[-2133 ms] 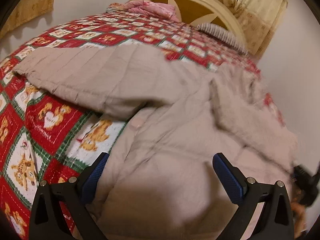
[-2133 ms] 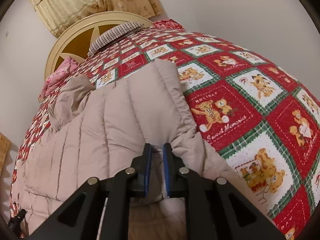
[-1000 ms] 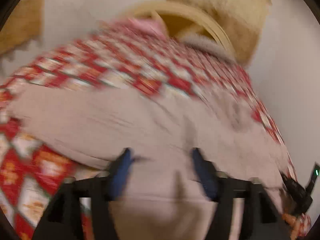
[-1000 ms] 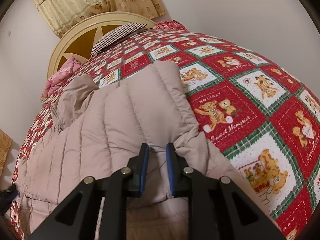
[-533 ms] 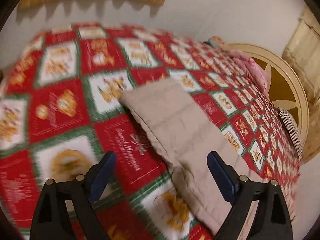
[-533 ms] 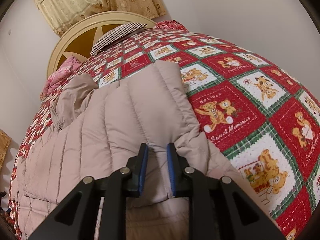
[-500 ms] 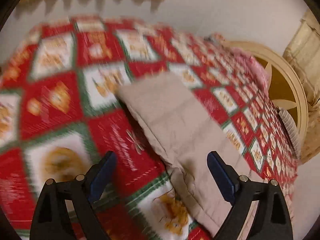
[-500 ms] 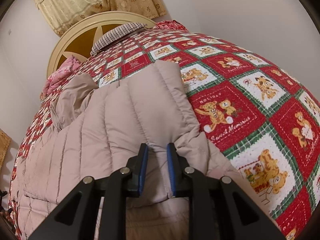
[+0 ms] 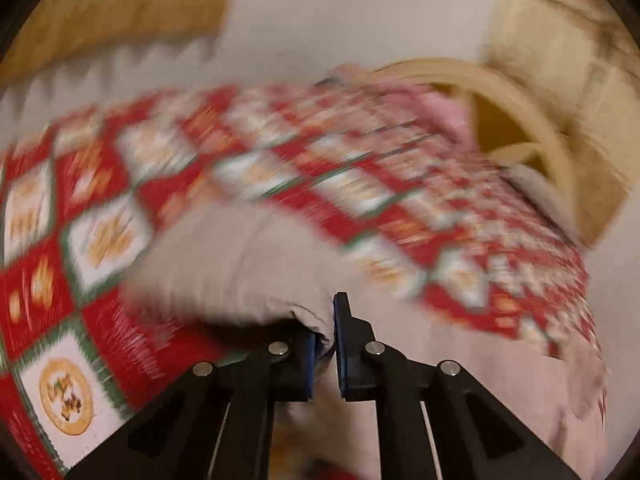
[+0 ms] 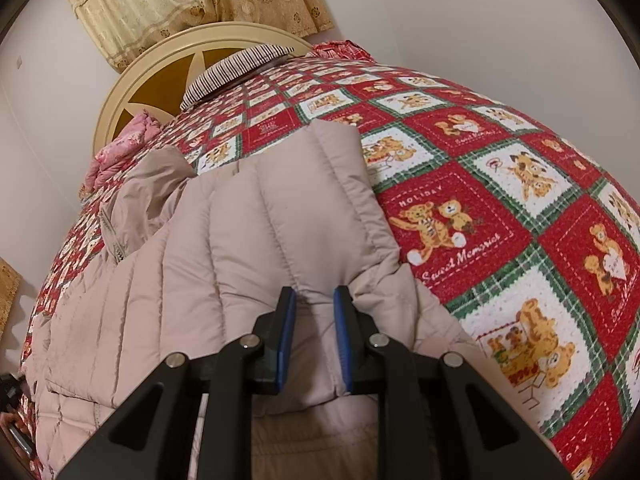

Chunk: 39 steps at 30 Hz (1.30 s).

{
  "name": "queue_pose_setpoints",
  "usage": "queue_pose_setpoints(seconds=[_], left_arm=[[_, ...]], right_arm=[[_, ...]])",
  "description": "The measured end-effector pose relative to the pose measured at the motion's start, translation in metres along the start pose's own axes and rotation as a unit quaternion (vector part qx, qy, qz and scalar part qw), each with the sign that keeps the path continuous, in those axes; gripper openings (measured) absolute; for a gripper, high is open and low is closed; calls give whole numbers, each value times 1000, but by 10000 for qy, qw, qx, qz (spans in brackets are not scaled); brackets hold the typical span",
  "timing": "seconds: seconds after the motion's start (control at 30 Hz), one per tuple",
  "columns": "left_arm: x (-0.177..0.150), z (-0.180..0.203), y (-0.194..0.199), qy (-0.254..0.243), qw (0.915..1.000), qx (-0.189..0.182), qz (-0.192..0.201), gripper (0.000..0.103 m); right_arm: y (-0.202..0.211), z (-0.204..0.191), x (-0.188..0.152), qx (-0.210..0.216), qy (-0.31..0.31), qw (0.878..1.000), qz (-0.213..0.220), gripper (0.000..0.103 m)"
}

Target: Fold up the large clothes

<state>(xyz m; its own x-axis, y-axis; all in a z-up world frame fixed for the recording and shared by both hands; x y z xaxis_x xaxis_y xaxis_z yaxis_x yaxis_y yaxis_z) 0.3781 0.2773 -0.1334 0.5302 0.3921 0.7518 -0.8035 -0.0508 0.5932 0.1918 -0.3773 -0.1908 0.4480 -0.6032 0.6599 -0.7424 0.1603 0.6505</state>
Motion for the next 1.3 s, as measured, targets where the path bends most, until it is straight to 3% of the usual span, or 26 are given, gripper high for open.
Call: queue_pose_setpoints(seconds=[0.1, 0.17, 0.27, 0.4, 0.5, 0.6, 0.73, 0.8, 0.87, 0.93, 1.0, 1.07, 1.13, 1.23, 1.3], left_arm=[[9, 84, 42, -851, 9926, -741, 445, 7], [1, 150, 74, -1440, 9774, -1421, 610, 7], [-41, 255, 120, -2390, 9385, -2407, 649, 7], [-132, 353, 139, -3196, 8864, -3349, 57, 8], [-203, 392, 120, -3805, 8654, -3224, -472, 8], [-251, 397, 98, -4155, 8534, -2907, -1208, 9], [-270, 377, 118, -4538, 8430, -2638, -1174, 10], [-266, 361, 126, -4529, 8408, -2706, -1213, 12], [-261, 344, 132, -4382, 8468, -2751, -1237, 19], [-260, 328, 138, -4254, 8542, -2736, -1208, 43], [-257, 312, 144, -4078, 8683, -2633, -1020, 74], [-252, 298, 144, -3858, 8799, -2639, -855, 80], [-253, 291, 141, -3774, 8841, -2576, -984, 80], [-242, 278, 142, -3571, 8982, -2418, -856, 80], [-232, 266, 141, -3335, 9087, -2385, -778, 80]], right_arm=[[1, 0, 0, 22, -19, 10000, 3, 21], [1, 0, 0, 36, -26, 10000, 4, 22], [2, 1, -1, 61, -46, 10000, 6, 22], [2, 1, -1, 105, -83, 9999, 8, 22], [3, 2, -1, 159, -130, 9998, 8, 22], [3, 3, -1, 208, -184, 9996, 8, 22], [3, 5, -1, 293, -266, 9992, 6, 22], [3, 7, 0, 330, -303, 9990, 4, 22], [2, 7, 1, 354, -322, 9989, 2, 22], [3, 7, 1, 389, -353, 9986, 2, 22], [3, 7, 1, 425, -386, 9984, 0, 22], [2, 7, 1, 438, -393, 9983, -8, 24], [2, 6, 2, 538, -408, 9977, -42, 29], [14, 5, 4, 708, -489, 9960, -234, 45], [41, 2, 1, 983, -655, 9930, 24, 79]])
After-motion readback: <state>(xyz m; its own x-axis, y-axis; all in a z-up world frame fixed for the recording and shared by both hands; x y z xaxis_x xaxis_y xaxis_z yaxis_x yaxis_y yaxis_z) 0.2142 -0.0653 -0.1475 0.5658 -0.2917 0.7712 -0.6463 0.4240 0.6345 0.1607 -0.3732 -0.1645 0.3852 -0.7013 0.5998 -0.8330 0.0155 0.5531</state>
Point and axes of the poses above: each gripper's, at about its wrist camera, not at the fingertips, and y roughly against the way its jaws point, z to its right, x to its top, the point moved 4 cm from there along -y, roughly the way its jaws point, and after that the axes turned 3 degrees about -y, right-handed, at the moved point
